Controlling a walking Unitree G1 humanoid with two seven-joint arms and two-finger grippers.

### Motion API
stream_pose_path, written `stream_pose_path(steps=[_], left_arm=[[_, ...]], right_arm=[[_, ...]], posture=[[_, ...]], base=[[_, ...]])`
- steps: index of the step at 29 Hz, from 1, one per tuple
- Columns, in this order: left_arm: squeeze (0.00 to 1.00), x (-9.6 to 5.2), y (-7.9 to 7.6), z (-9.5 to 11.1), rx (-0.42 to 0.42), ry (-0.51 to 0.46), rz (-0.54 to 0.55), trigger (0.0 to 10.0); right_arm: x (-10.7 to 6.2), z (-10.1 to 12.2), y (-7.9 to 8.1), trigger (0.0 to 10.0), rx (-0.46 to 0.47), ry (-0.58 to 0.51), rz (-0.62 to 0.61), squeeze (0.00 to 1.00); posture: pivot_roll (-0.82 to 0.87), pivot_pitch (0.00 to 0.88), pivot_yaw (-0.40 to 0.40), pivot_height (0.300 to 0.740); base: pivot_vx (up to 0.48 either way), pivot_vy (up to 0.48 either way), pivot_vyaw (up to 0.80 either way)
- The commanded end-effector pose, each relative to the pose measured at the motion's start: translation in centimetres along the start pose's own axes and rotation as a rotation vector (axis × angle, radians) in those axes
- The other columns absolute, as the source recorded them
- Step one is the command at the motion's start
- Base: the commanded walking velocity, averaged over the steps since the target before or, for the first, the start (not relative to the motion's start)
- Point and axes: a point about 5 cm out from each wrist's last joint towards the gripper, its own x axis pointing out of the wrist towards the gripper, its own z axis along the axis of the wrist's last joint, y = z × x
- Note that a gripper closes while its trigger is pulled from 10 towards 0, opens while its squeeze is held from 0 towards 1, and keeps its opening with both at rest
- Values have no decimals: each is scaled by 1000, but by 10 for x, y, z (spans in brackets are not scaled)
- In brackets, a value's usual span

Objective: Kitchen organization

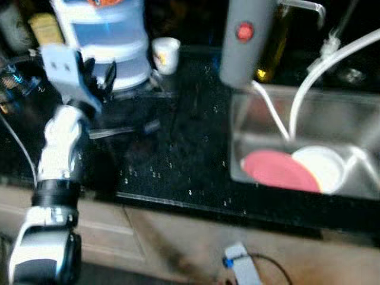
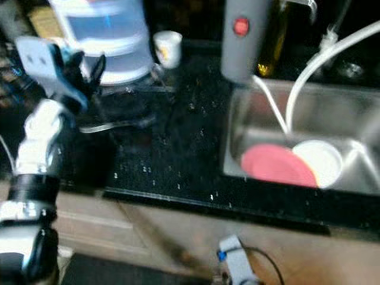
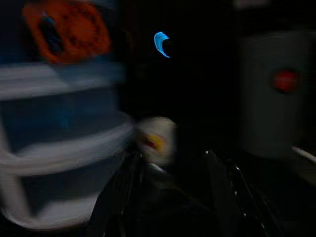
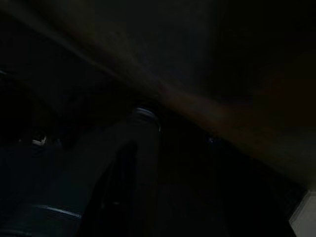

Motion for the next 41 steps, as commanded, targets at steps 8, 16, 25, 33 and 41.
stream_pose_path(steps=[8, 16, 25, 33, 41], left_arm=[[0, -6, -52, -20, -76, 300, -328, 10000], [0, 0, -55, -25, -128, 333, -238, 10000], [0, 2, -36, -18, -167, 309, -94, 10000], [0, -1, -35, -15, -189, 304, -76, 10000], [0, -6, -23, -23, -246, 338, -5, 10000]], right_arm=[[0, 1, 1, 10000, -30, 19, -2, 0], [0, -1, -6, 10000, -278, 115, -35, 0], [-1, -9, -12, 10000, -173, 158, -130, 0], [-2, -10, -14, 10000, -120, 151, -170, 0], [-4, -26, -5, 10000, 504, 146, -313, 0]], posture=[[-14, 7, 41, 740], [-28, 16, 34, 740], [-36, 26, 25, 740], [-29, 33, 21, 740], [-26, 37, 17, 740]], base=[[0, 0, 0], [0, 0, 0], [0, 0, -489], [0, 0, -98], [0, 0, 0]])
